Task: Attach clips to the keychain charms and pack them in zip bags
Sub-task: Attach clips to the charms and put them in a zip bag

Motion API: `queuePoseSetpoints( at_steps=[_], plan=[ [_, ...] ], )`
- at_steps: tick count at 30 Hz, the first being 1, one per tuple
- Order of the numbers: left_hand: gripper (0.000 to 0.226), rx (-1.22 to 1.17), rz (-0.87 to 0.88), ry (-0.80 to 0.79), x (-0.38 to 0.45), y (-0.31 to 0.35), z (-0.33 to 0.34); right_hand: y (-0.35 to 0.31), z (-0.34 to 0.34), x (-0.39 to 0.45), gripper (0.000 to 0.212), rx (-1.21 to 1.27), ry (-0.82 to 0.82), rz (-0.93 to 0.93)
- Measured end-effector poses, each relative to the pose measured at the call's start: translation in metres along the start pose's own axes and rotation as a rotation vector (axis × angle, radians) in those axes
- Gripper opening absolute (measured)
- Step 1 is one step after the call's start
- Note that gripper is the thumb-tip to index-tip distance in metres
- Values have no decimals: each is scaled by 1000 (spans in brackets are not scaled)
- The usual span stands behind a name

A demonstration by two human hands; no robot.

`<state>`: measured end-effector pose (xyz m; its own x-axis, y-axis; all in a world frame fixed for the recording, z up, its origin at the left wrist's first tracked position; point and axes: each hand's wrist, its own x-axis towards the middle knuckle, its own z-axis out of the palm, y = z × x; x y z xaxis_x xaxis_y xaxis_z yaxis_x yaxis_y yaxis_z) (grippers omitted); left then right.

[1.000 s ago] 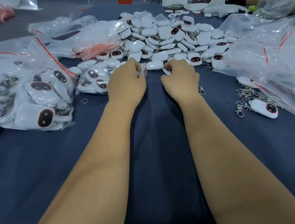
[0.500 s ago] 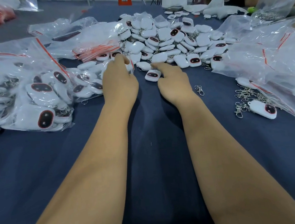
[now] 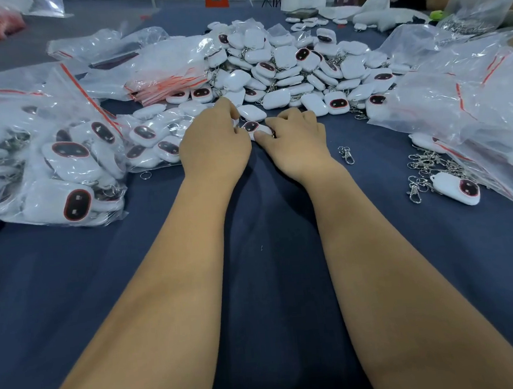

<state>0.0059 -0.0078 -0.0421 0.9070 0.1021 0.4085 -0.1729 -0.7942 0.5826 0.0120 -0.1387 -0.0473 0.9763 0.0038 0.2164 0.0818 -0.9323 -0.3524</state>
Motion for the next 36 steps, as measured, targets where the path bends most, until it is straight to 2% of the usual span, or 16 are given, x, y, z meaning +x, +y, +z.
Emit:
queuePoseSetpoints(
  at_steps=[5, 11, 15, 19, 23, 26, 29, 31, 36],
  plan=[
    [26, -29, 13, 17, -1, 4, -1, -2, -2, 1, 38, 71, 46, 20],
    [24, -74, -25, -23, -3, 5, -1, -10, -4, -5, 18, 441, 154, 55],
    [29, -362, -127, -86, -2, 6, -2, -16, -7, -5, 14, 858, 186, 176],
    [34, -720, -285, -100, 1, 11, -1, -18, -10, -4, 18, 1270, 87, 201],
    [22, -869, -318, -146, 3, 10, -2, -20, -12, -5, 27, 1303, -22, 222],
    [34, -928, -278, -153, 1, 9, -2, -21, -11, -4, 29, 1276, -51, 225],
    [26, -988, -349, -134, 3, 9, -3, -20, -11, -4, 25, 1207, -65, 181],
    [15, -952, -347, -120, 4, 9, -3, -20, -11, -5, 21, 1187, -74, 164],
    [25, -902, -319, -171, 5, 8, -3, -18, -10, -4, 21, 1145, -84, 167]
  ],
)
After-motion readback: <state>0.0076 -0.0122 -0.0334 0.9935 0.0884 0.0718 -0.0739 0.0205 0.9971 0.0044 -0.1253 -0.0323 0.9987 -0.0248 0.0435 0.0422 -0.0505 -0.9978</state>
